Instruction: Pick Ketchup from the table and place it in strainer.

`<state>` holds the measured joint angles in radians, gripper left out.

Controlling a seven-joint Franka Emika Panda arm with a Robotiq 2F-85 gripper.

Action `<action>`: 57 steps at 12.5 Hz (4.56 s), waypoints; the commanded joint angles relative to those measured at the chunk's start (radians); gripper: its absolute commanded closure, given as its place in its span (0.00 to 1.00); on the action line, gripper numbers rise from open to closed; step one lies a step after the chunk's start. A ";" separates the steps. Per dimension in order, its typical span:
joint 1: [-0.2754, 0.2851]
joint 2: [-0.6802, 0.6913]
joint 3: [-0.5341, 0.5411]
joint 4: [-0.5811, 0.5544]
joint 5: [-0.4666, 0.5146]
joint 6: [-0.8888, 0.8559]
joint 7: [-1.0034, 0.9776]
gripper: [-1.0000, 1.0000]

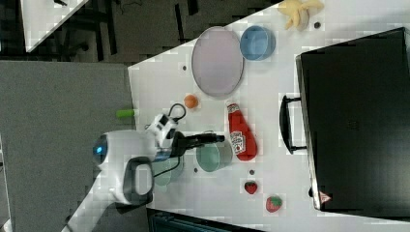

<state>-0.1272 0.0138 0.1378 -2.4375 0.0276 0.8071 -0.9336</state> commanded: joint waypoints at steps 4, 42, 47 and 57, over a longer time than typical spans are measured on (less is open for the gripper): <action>-0.007 0.173 -0.001 -0.013 -0.016 0.214 -0.069 0.00; 0.096 0.117 0.624 0.346 0.035 -0.184 0.916 0.40; 0.123 0.272 0.644 0.251 -0.098 0.088 0.998 0.40; 0.018 0.183 0.628 0.251 -0.105 0.210 1.026 0.00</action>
<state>-0.0533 0.2852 0.7671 -2.2305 -0.0837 1.0127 0.0431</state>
